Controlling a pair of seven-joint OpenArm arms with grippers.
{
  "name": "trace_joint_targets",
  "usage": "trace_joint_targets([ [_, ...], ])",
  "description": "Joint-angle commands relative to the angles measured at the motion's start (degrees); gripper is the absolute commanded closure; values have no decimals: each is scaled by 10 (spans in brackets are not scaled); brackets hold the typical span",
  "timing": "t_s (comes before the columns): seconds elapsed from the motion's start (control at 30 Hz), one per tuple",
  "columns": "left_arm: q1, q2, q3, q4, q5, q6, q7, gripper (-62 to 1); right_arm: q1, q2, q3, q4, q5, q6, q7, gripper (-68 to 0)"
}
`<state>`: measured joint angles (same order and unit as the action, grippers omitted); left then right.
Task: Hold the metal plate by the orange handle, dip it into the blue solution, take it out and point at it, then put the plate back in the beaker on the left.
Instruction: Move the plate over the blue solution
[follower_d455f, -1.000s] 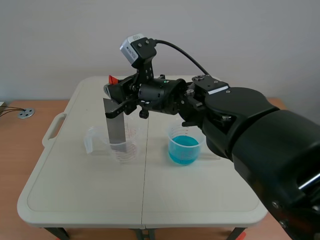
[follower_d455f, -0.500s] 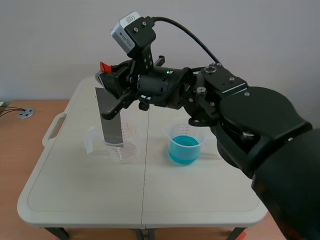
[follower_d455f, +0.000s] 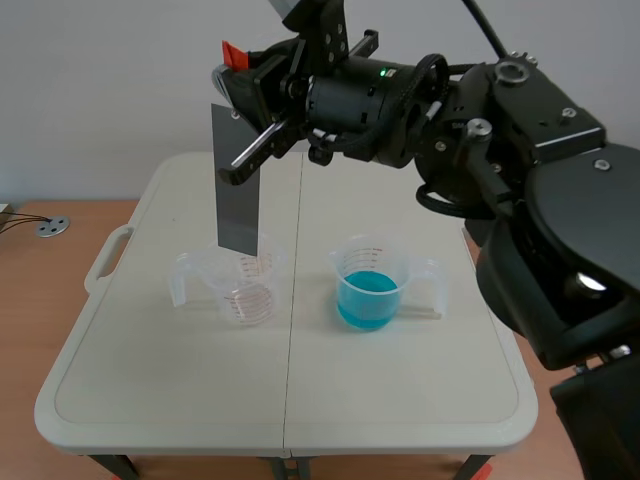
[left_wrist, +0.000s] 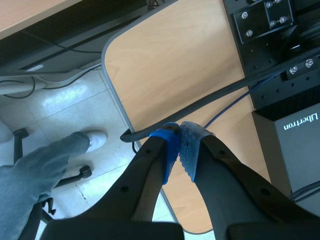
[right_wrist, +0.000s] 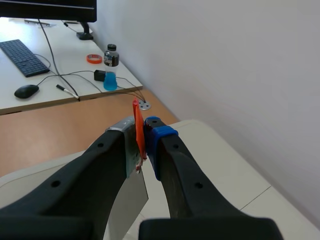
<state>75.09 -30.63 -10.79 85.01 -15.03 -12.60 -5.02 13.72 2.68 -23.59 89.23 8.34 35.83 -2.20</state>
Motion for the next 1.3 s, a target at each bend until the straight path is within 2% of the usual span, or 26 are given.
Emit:
trace_joint_targets([
  [0.0,4,0,0,9,-3,-2,-13,-16,8,-1,13,24,7,-2,-1,-15],
  [0.27,-1,-1,-1,9,-3,-2,-17,-16,-4,12,50,106,25,-2,-76,-15],
  [0.47,-13,-34,-4,47,-4,5,-45,-16,-4,56,64,133,85,-2,-108,-15],
  [0.6,-38,-64,-6,82,-5,5,-45,-16,-13,98,65,148,119,-2,-108,-15],
  [0.83,-121,-108,-6,126,-47,6,-44,-16,-40,129,112,152,169,1,-108,-15],
  [0.97,-185,-125,-4,141,-70,-13,-42,-16,-55,137,146,152,191,24,-108,-15],
  [1.1,-262,-134,14,142,-71,-49,-32,-16,-62,143,170,152,203,46,-109,-15],
  [1.27,-365,-134,69,142,-71,-67,16,-16,-64,143,198,152,205,63,-113,-15],
])
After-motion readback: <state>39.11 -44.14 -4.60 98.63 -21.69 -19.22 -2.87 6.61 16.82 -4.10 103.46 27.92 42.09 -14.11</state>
